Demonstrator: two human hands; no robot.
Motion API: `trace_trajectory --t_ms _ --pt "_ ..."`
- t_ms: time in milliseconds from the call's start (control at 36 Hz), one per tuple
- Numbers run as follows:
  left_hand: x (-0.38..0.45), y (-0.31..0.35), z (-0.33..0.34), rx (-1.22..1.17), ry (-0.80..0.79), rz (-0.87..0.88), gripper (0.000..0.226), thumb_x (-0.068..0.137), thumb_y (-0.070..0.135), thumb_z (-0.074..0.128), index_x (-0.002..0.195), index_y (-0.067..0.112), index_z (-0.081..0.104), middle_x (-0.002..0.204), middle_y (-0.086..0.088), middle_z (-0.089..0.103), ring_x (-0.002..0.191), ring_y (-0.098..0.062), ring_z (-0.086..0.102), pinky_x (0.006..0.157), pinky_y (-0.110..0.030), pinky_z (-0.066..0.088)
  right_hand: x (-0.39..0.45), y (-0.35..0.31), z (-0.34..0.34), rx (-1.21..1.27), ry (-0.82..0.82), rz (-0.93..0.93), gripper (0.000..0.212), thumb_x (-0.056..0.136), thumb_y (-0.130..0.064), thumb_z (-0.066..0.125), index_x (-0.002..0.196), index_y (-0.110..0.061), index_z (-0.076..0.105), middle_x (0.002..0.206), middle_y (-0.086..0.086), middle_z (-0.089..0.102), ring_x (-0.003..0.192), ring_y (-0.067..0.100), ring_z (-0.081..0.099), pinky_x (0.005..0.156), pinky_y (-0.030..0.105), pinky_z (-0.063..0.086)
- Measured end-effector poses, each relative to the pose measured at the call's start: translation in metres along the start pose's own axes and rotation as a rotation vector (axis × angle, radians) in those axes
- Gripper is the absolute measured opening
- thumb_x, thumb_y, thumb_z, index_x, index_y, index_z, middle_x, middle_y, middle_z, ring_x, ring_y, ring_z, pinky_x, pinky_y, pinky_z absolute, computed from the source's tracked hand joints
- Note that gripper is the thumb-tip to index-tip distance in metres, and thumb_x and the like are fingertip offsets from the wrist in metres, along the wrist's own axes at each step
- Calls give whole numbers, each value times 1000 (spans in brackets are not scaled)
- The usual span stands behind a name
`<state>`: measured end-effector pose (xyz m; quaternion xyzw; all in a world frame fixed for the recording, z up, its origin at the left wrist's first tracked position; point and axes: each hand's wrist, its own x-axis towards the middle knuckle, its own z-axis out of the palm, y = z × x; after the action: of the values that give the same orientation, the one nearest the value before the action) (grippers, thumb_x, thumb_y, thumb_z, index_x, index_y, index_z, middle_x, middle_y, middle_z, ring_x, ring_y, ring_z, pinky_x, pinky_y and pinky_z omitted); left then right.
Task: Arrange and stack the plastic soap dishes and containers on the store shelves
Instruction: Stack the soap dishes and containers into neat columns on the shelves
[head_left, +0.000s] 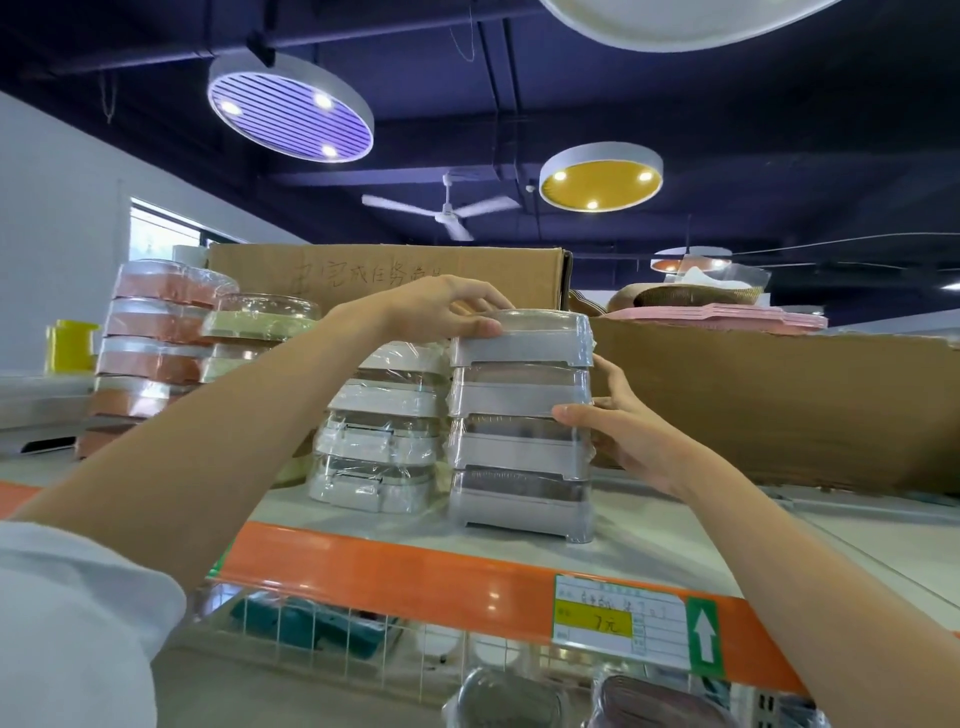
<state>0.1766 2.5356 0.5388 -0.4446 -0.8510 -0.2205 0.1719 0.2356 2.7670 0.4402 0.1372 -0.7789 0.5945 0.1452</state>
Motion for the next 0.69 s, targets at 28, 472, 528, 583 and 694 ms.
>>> trace_trajectory --t_ms 28,472,528,583,694 --pt "0 0 0 5 0 2 32 91 41 56 123 34 56 122 7 58 112 -12 56 92 -27 41 0 0 0 -4 -1 -1 97 62 -28 77 137 -46 18 121 11 57 111 29 59 103 48 42" --pt "-4 -2 1 91 44 22 28 93 37 55 121 38 54 125 6 59 108 -10 57 96 -32 41 -1 1 1 -81 28 -26 90 69 -31 74 139 -37 18 113 10 60 99 24 61 83 35 48" --pt "-4 -2 4 141 69 29 31 93 38 55 124 37 54 127 4 59 108 -10 55 96 -31 39 -2 1 1 -98 34 -26 87 75 -28 73 140 -36 17 112 10 59 94 20 60 78 30 46" --pt "-4 0 7 186 89 20 33 94 39 54 127 35 53 129 3 57 111 -12 53 97 -31 38 -4 0 2 -122 42 -26 82 81 -25 71 141 -35 16 110 8 59 91 16 60 74 26 44" --pt "-5 2 11 216 106 3 38 95 39 52 132 33 49 134 -2 55 121 -21 50 105 -37 37 -7 -1 4 -149 52 -26 83 81 -27 70 143 -34 15 110 6 57 95 17 58 79 27 45"
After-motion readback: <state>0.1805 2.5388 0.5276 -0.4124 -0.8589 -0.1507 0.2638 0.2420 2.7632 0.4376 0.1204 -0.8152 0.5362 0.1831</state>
